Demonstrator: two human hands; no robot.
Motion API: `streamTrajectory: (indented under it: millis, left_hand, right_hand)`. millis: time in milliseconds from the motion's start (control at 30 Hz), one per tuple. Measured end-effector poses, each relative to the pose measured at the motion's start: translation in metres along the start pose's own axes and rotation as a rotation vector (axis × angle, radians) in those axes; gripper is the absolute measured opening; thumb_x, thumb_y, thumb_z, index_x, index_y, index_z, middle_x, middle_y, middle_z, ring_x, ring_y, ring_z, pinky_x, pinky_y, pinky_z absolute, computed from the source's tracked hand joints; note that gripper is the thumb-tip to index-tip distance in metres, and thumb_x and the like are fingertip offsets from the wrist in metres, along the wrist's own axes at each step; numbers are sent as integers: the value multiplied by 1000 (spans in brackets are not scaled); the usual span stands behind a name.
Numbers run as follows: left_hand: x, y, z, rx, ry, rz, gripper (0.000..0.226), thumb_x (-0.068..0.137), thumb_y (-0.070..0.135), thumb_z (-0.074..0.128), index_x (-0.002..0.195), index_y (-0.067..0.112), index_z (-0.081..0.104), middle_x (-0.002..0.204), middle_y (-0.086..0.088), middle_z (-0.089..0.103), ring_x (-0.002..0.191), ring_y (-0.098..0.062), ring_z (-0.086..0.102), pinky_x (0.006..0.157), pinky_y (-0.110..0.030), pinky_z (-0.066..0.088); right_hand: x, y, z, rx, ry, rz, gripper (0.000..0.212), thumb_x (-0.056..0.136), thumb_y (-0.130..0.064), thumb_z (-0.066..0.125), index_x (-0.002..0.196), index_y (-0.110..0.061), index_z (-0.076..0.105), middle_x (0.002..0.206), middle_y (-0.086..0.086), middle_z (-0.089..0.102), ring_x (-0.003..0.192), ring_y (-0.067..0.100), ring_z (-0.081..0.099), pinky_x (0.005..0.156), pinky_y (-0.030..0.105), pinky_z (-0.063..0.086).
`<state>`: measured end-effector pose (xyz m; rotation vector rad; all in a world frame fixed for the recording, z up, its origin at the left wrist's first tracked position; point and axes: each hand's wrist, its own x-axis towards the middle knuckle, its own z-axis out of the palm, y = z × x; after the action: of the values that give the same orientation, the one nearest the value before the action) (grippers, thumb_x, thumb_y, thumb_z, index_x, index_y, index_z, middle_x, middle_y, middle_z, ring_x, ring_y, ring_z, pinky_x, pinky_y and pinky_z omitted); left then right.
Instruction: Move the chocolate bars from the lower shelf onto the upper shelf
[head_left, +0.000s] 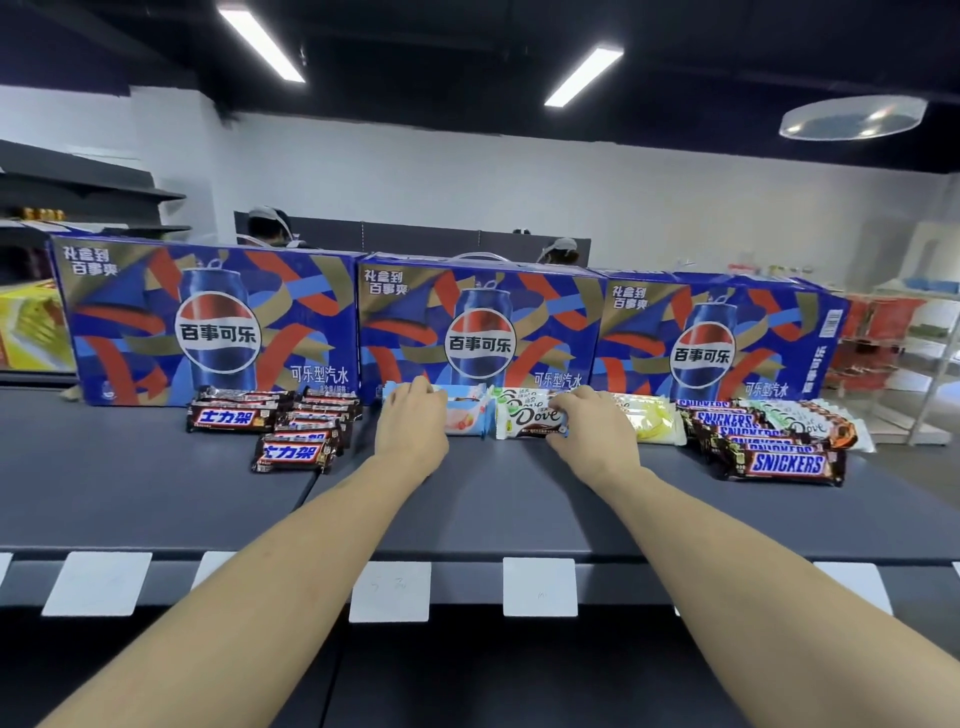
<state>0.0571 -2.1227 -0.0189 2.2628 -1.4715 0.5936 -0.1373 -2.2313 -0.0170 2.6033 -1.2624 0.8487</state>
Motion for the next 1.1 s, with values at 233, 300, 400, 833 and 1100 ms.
streamTrajectory:
  millis: [233,300,400,833,1100]
  left_hand:
    - [2,2,3,2,16,67,38,83,9,58,121,16,58,119,-5,50,113,-24,46,98,-32,36]
    - [1,3,3,-7,12,69,38,83,9,57,121,15,58,119,-4,51,113,-24,46,99,-32,36]
    - [-1,3,2,-11,-1,89,40,84,13,55,124,17,56,118,-4,52,113,-24,47,102,-34,36]
    - [-7,6,-3,-79,32,69,45,87,16,56,132,15,52,122,-6,51,115,-25,47,101,-34,37]
    - [-21,19,-14,-161,25,72,45,87,15,57,132,17,53,122,-6,50,115,-27,47,98,-37,41]
  right_hand:
    - [12,-11,14,23,0,78,34,88,-13,58,122,-17,61,119,3,58,115,24,48,85,34,45]
    - [15,-12,16,33,-8,87,35,88,-13,58,123,-17,61,121,4,57,116,25,47,86,35,45]
    - [19,-13,18,48,-24,79,38,88,-14,59,126,-16,60,122,5,57,118,26,46,89,36,44]
    - [-1,-6,7,79,52,120,63,83,-34,73,135,-13,44,132,7,47,123,27,43,98,35,43]
    - [-34,4,-16,43,40,253,49,88,-32,66,130,-13,48,130,7,49,120,28,45,89,38,45]
